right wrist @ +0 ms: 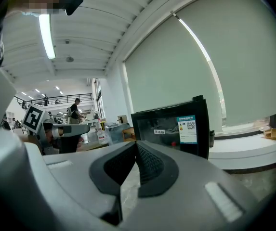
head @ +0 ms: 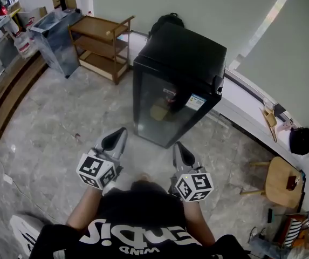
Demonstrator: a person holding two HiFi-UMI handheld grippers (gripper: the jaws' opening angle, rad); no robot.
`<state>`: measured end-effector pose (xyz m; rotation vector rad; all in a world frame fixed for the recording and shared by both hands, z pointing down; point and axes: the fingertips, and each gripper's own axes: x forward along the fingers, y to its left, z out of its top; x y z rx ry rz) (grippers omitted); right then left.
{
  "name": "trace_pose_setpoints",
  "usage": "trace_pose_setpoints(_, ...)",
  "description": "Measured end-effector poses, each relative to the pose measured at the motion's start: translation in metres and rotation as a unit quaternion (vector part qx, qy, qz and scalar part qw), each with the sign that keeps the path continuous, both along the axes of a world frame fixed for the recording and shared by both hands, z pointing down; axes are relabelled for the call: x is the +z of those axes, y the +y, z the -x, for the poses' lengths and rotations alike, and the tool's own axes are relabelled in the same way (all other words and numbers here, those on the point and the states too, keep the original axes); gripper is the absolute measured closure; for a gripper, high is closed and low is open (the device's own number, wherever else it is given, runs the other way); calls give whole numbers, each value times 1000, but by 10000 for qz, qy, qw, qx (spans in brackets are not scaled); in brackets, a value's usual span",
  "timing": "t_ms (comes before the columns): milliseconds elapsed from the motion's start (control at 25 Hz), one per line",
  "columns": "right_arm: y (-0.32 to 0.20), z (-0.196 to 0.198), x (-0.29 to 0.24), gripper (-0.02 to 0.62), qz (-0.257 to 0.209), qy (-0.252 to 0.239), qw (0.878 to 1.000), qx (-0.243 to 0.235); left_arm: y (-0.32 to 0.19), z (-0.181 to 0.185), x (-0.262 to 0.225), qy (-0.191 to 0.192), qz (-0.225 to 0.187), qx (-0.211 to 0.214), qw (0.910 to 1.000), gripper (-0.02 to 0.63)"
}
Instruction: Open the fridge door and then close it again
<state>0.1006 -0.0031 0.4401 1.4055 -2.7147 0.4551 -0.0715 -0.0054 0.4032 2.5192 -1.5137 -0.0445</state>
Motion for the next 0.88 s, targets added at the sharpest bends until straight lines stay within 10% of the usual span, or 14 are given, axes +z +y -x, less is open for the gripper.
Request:
trace_pose_setpoints(520,-49,-4,7,598,132,-36,9997,-189,-54,0,1,-134,52,-146,9998,534)
trace_pose_setpoints(880,-78,0,8,598,198,-2,9998,24,-105,10,20,-309,202,143,9992,290)
